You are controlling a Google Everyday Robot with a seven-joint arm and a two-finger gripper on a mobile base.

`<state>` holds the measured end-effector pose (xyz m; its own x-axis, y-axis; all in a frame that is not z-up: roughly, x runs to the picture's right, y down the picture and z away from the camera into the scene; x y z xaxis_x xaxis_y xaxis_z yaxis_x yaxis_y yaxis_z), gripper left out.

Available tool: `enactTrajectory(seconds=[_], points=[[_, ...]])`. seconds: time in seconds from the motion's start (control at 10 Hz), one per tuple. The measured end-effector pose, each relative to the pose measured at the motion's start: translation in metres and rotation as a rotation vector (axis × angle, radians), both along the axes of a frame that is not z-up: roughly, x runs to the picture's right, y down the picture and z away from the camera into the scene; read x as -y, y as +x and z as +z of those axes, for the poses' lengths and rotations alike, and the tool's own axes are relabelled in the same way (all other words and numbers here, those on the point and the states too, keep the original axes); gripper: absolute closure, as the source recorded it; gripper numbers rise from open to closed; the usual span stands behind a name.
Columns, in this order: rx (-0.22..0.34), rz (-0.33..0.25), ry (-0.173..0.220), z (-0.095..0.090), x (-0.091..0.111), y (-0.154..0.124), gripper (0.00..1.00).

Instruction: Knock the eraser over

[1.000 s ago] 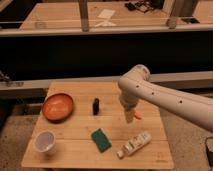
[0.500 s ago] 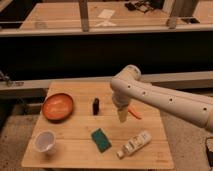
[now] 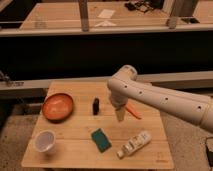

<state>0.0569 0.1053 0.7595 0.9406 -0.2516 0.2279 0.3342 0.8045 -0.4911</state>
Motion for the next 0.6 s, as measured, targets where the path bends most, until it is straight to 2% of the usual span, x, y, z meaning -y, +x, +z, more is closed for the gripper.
enactTrajectory(seconds=[0.6], points=[[0.033,-0.031,-0.005,0.011,-0.001,-0.015,0.25]])
